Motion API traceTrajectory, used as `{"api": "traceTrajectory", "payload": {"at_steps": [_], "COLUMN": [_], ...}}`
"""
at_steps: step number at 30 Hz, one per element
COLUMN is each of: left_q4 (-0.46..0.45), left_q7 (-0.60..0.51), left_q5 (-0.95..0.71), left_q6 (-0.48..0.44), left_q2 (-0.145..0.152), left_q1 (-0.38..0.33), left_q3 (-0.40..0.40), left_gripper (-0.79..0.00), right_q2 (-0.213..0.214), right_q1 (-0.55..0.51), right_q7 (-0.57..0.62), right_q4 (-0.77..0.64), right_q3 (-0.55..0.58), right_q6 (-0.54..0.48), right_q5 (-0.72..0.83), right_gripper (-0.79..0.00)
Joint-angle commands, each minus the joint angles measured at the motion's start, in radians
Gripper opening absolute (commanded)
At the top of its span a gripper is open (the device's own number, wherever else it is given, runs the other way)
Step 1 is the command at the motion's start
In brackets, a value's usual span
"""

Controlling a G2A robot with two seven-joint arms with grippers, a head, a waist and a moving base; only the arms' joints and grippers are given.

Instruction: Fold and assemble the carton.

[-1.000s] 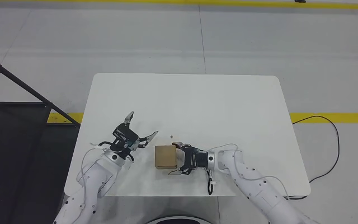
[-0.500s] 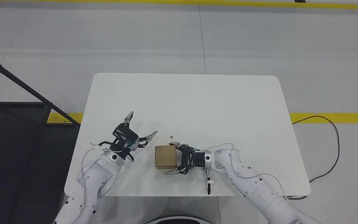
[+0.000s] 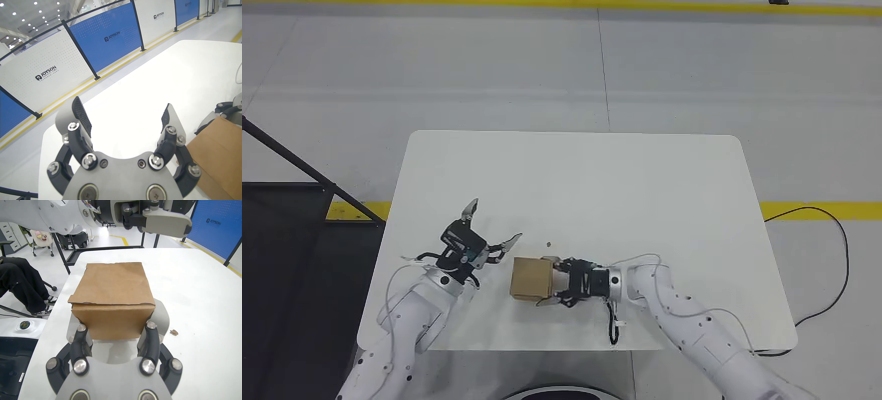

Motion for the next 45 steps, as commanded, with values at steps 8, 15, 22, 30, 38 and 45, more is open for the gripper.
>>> {"api": "traceTrajectory", "payload": {"at_steps": [8, 15, 22, 30, 38, 45], "left_q4": [0.002, 0.002, 0.003, -0.02, -0.013, -0.008], "left_q7": [0.004, 0.008, 0.013, 0.017, 0.025, 0.028], "left_q5": [-0.004, -0.008, -0.007, -0.019, -0.034, -0.038], "left_q6": [0.004, 0.004, 0.008, 0.007, 0.002, 0.0], "left_q2": [-0.001, -0.001, -0.001, 0.005, 0.005, 0.005], "left_q1": [0.005, 0.008, 0.015, 0.047, 0.052, 0.051], "left_q3": [-0.004, -0.006, -0.011, -0.071, -0.086, -0.085], "left_gripper": [0.0, 0.0, 0.0, 0.0, 0.0, 0.0], "right_q2": [0.049, 0.095, 0.103, 0.103, 0.103, 0.1], "right_q1": [-0.033, -0.099, -0.115, -0.115, -0.115, -0.071], "right_q7": [-0.066, -0.078, -0.066, -0.066, -0.03, -0.001], "right_q4": [-0.066, -0.169, -0.193, -0.193, -0.265, -0.257], "right_q3": [0.111, 0.225, 0.244, 0.244, 0.284, 0.354], "right_q6": [0.002, 0.003, 0.008, 0.008, 0.054, 0.072], "right_q5": [-0.016, -0.012, -0.015, -0.015, 0.066, 0.232], "right_gripper": [-0.394, -0.785, -0.785, -0.785, -0.785, -0.785]}}
